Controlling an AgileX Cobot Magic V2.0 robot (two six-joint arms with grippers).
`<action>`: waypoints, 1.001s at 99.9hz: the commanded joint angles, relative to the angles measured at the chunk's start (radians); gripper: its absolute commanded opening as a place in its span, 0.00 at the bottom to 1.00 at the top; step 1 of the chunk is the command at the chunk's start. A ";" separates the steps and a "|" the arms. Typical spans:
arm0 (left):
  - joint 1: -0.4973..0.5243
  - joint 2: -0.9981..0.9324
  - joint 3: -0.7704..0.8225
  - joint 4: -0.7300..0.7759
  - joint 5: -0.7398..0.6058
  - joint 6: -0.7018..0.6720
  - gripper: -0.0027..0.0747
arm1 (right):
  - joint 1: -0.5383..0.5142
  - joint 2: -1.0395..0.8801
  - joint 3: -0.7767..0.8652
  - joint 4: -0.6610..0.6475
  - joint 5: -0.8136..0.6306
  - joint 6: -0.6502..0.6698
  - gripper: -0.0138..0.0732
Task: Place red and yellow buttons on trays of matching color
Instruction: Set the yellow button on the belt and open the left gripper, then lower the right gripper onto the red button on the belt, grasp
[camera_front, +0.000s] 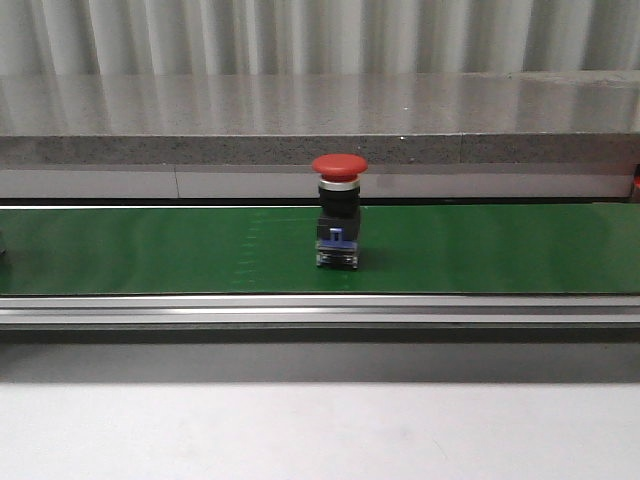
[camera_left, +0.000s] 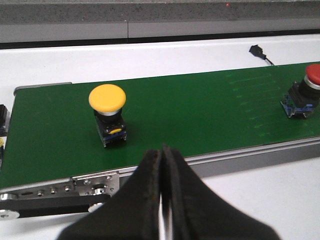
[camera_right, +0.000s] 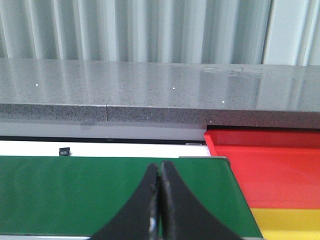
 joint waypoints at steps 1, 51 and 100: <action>-0.009 -0.066 0.008 -0.030 -0.063 0.000 0.01 | 0.002 -0.008 -0.080 -0.008 0.010 -0.001 0.08; -0.009 -0.152 0.031 -0.026 -0.045 0.000 0.01 | 0.002 0.334 -0.482 0.024 0.416 0.022 0.08; -0.009 -0.152 0.031 -0.026 -0.045 0.000 0.01 | 0.161 0.765 -0.797 0.030 0.615 0.022 0.33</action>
